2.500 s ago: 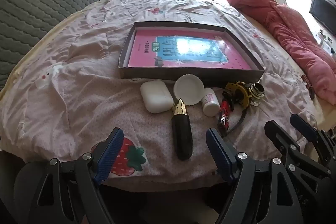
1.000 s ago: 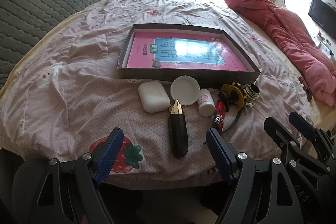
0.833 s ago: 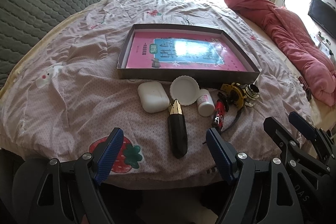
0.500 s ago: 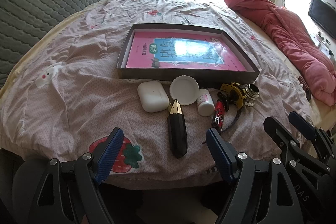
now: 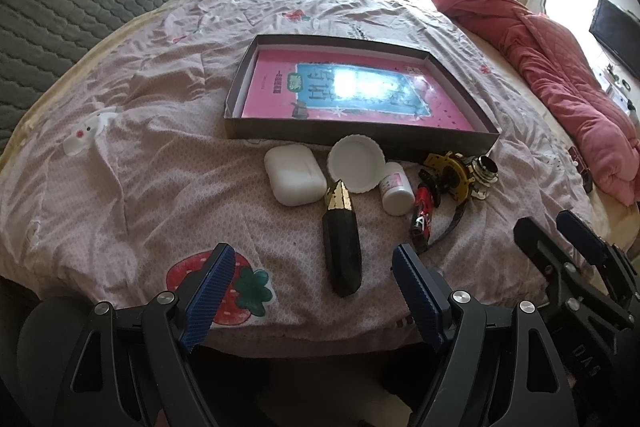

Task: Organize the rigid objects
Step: 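Grasp the black-and-gold lipstick with the left tool while the right tool grasps the silver metal fitting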

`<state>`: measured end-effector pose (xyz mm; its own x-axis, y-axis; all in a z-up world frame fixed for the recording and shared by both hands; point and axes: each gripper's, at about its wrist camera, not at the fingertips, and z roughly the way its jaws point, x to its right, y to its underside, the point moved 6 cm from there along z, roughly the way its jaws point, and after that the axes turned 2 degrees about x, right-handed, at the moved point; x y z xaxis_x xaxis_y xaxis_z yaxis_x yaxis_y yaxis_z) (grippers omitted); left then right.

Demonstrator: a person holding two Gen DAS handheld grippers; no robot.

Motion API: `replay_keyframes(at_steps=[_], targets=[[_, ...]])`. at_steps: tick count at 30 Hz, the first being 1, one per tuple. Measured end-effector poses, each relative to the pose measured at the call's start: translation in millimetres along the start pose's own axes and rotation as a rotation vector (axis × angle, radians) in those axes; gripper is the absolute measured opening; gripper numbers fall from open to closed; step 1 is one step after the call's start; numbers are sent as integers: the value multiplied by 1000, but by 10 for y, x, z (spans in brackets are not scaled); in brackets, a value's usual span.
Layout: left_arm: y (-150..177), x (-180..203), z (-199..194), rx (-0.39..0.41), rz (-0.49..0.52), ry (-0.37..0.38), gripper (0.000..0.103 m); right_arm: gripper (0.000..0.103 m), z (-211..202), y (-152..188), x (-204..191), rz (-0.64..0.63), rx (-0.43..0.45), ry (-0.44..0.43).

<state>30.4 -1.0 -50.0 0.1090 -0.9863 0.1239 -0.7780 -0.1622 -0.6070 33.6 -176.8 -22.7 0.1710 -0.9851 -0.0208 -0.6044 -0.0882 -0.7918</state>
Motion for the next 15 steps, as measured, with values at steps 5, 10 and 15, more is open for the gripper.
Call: replay_keyframes(at_steps=[5,10,15], targets=[[17,-32,73,-20,-13,9,82,66,6,-18,37,9,5,6],[35,-62,159,-51,-37,27,82,66,38,-25,112,36,1,8],[37,-52,269,-81,-48,30,82,66,101,-29,220,72,-7,11]])
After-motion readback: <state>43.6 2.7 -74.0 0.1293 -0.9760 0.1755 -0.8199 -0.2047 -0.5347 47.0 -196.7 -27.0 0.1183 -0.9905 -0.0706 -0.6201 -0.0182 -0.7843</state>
